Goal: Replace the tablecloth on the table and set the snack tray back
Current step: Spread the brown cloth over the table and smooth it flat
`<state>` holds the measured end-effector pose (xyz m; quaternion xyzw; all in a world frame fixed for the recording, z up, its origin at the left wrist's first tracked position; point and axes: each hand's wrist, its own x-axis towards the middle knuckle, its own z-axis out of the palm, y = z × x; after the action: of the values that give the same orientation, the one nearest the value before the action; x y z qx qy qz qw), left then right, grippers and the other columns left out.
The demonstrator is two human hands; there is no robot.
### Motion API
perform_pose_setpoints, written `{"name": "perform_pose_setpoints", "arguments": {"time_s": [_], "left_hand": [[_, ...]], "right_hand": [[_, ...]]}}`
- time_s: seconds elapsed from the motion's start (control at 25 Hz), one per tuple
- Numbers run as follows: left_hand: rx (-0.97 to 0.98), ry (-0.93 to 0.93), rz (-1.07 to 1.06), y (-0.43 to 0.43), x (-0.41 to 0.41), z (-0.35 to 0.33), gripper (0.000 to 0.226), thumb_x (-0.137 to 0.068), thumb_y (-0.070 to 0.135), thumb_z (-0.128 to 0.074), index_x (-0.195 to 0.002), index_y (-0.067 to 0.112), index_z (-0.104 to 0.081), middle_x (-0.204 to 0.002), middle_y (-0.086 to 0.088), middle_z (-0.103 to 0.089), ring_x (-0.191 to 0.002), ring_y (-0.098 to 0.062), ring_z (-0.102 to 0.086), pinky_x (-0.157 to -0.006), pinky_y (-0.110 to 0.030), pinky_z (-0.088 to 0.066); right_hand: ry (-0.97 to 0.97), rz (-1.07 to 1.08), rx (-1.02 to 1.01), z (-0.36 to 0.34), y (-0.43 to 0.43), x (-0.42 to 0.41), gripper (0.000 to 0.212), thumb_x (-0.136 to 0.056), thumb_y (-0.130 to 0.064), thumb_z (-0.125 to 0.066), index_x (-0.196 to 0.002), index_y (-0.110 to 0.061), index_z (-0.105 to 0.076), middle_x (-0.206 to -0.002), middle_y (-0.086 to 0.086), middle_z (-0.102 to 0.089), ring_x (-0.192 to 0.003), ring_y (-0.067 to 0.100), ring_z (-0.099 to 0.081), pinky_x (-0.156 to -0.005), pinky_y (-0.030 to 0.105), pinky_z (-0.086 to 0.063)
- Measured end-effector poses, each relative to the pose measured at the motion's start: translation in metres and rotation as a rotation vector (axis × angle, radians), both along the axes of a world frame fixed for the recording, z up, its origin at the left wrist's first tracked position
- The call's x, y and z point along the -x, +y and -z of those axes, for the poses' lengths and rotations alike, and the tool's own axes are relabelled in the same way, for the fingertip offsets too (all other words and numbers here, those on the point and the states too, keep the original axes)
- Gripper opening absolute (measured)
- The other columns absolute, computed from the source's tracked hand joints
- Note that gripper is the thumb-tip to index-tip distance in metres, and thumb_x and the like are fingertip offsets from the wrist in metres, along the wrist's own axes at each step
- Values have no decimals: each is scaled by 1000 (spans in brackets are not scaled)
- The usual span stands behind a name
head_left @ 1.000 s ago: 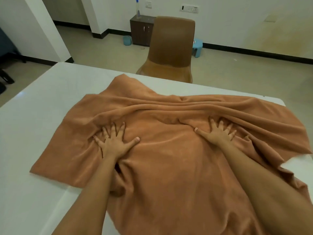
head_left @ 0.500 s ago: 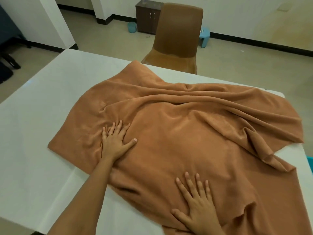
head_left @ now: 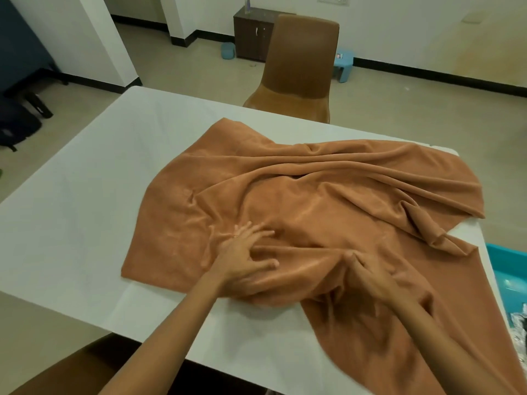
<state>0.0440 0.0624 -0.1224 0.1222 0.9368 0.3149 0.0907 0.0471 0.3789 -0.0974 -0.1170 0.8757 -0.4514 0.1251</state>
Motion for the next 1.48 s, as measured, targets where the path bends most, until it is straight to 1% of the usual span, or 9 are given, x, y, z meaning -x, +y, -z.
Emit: {"name": "perform_pose_setpoints", "arguments": {"time_s": [0.2, 0.32, 0.4, 0.56, 0.72, 0.92, 1.16, 1.28, 1.48], "left_hand": [[-33, -13, 95, 41, -20, 12, 27, -85, 40, -61, -108, 27, -64, -113, 7, -67, -111, -14, -58, -108, -44, -33], [-344, -10, -242, 25, -1, -2, 11, -88, 21, -57, -87, 24, -67, -82, 4, -69, -76, -6, -61, -70, -32, -47], [-374, -67, -304, 14, 15, -17, 19, -93, 25, -57, -80, 14, -66, -76, -2, -66, -70, -7, -55, -67, -35, -43], [-236, -178, -217, 2, 31, -50, 35, -95, 43, -52, -78, 14, -63, -78, 1, -65, -77, -14, -58, -72, -36, -45], [-34, -474, -169, -11, 42, -89, 53, -96, 57, -37, -106, 15, -68, -105, 1, -62, -99, -18, -57, -86, -29, -41], [27, 337, -435, 9, 31, -83, 26, -86, 43, -61, -98, 20, -58, -98, 3, -64, -91, -19, -61, -71, -30, -46], [162, -34, -11, 110, 17, -45, 94, -71, 68, -63, -146, 25, -25, -145, -1, -43, -132, -23, -40, -112, -51, -25], [-47, 36, -193, 104, 23, -17, 27, -87, 29, -56, -112, 22, -60, -111, -2, -65, -104, -25, -61, -89, -37, -47], [-253, 151, -296, 29, 27, -46, 42, -76, 2, -38, -96, 23, -69, -96, 7, -69, -89, -9, -62, -80, -19, -48]], "right_hand": [[136, 180, -64, -38, -17, 32, 43, -100, -37, -43, -57, -36, -47, -54, -19, -46, -55, -1, -43, -61, 32, -32], [390, 327, -312, -24, -33, 4, 29, -93, -44, -45, -100, -24, -64, -98, 1, -66, -98, 25, -61, -92, 43, -42], [471, 273, -540, 3, -40, -36, 65, -81, -57, -54, -130, -15, -52, -131, 11, -52, -127, 34, -44, -114, 46, -20], [369, -103, -798, 43, -41, -90, 88, -56, -72, -56, -131, -27, -49, -125, 12, -48, -123, 39, -42, -113, 62, -5], [265, -64, -518, 34, 1, -44, 28, -75, -33, -42, -85, -22, -67, -79, 0, -66, -81, 24, -64, -104, 42, -33], [105, 246, -37, -50, 33, 26, 18, -94, -6, -48, -91, -15, -63, -89, -6, -64, -88, 5, -54, -82, 7, -39], [157, 280, 122, -77, -6, 44, 22, -96, -19, -48, -79, -26, -60, -80, -11, -64, -74, 0, -58, -67, 15, -42], [547, 461, -252, -44, -34, 12, 11, -90, -24, -53, -99, -20, -58, -100, 2, -60, -91, 19, -53, -78, 32, -39], [664, -230, -795, 83, -12, -96, 59, -87, -30, -48, -145, -21, -39, -158, 1, -21, -143, 23, -26, -117, 42, -15]]}}
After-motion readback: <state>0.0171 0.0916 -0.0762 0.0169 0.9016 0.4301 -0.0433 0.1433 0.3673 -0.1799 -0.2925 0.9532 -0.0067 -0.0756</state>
